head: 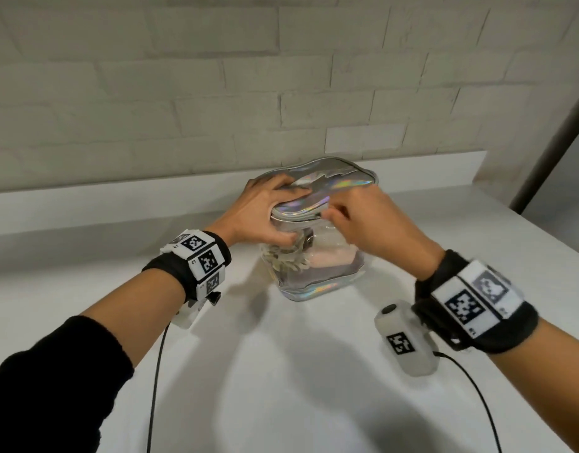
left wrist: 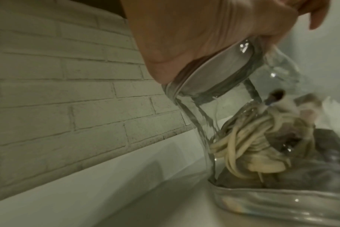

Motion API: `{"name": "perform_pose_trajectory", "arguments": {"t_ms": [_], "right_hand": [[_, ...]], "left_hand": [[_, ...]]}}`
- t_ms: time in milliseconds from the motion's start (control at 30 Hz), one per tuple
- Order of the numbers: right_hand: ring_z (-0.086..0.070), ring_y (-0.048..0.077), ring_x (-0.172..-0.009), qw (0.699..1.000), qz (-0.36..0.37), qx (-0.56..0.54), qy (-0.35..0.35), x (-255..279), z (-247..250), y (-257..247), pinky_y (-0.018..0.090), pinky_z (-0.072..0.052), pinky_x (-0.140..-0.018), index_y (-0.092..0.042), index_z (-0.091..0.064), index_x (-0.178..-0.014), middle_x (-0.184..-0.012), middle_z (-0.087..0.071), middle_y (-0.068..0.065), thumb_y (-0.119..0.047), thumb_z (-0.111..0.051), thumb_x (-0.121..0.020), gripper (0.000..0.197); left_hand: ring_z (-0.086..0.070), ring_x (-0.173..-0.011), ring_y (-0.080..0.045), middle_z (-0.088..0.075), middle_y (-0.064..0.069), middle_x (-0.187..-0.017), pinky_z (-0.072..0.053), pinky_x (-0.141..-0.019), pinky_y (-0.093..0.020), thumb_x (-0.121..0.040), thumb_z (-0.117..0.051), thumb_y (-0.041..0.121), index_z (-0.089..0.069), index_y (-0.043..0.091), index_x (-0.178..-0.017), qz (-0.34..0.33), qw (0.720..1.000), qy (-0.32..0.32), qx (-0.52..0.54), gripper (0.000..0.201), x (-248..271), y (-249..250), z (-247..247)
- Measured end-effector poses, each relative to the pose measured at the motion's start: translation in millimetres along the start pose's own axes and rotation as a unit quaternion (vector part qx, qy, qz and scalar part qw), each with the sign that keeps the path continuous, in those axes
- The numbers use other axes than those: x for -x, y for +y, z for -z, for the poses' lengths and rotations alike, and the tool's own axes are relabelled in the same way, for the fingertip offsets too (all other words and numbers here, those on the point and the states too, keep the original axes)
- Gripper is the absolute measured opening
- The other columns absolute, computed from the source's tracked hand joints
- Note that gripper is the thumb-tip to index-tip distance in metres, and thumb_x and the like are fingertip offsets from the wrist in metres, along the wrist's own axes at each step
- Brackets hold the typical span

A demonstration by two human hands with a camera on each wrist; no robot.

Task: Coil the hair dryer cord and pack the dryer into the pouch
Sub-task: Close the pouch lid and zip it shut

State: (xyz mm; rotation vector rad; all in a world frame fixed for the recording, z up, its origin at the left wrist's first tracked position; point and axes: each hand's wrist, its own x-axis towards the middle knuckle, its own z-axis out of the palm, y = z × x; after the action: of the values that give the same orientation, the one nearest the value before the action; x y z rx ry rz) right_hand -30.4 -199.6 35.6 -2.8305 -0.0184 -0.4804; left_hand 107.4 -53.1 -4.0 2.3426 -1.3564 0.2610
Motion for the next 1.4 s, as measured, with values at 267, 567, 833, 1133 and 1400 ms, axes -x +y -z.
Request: {"name": "perform_pose_trajectory", "arguments": {"t_ms": [267, 567, 833, 1133, 1400], "right_hand": [[-0.051, 0.024, -0.067, 0.995, -0.012, -0.022, 0.102, 6, 11, 78, 0.039, -0.045, -0.065, -0.023, -0.044, -0.069, -0.070, -0.048, -0.006, -0.026, -0.052, -0.092, 0.024], [-0.053, 0.019, -0.073, 0.982, 0.020, -0.144, 0.124, 25, -9, 74, 0.033, -0.042, -0.068, -0.006, -0.060, -0.083, -0.078, -0.057, -0.004, -0.023, -0.052, -0.090, 0.020], [-0.045, 0.012, -0.060, 0.975, -0.061, -0.164, 0.134, 12, 7, 96, 0.008, -0.035, -0.058, -0.003, -0.063, -0.076, -0.067, -0.058, 0.004, -0.017, -0.064, -0.084, 0.016], [-0.052, 0.024, -0.071, 0.981, -0.023, -0.074, 0.178, 6, 7, 104, 0.035, -0.044, -0.071, 0.000, -0.058, -0.077, -0.075, -0.060, 0.012, -0.014, -0.059, -0.087, 0.018], [-0.063, 0.002, -0.061, 0.940, -0.070, -0.294, 0.158, -6, -9, 97, 0.018, -0.054, -0.063, -0.006, -0.055, -0.082, -0.070, -0.061, 0.000, -0.012, -0.061, -0.087, 0.009]], "left_hand": [[-0.049, -0.113, -0.024, -0.051, -0.006, -0.125, -0.032, -0.097, -0.029, -0.056, -0.054, 0.057, -0.053, 0.028, -0.129, -0.016, 0.999, -0.046, -0.012, 0.078, -3, -11, 11], [-0.025, -0.140, -0.034, -0.018, -0.002, -0.157, -0.031, -0.105, -0.061, -0.063, -0.061, 0.072, -0.002, 0.056, -0.139, 0.040, 0.977, -0.129, -0.167, 0.098, -26, 52, 1], [-0.039, -0.131, -0.034, -0.030, -0.009, -0.149, -0.040, -0.098, -0.059, -0.080, -0.064, 0.041, -0.010, 0.055, -0.140, 0.050, 0.970, -0.143, -0.188, 0.082, -31, 54, -2], [-0.043, -0.128, -0.034, -0.035, -0.007, -0.146, -0.041, -0.096, -0.059, -0.087, -0.058, 0.032, -0.007, 0.053, -0.141, 0.024, 0.969, -0.143, -0.199, 0.077, -30, 50, -3], [-0.037, -0.132, -0.035, -0.029, -0.006, -0.151, -0.035, -0.101, -0.061, -0.085, -0.052, 0.052, -0.008, 0.056, -0.139, 0.032, 0.972, -0.144, -0.184, 0.070, -29, 45, -2]]}}
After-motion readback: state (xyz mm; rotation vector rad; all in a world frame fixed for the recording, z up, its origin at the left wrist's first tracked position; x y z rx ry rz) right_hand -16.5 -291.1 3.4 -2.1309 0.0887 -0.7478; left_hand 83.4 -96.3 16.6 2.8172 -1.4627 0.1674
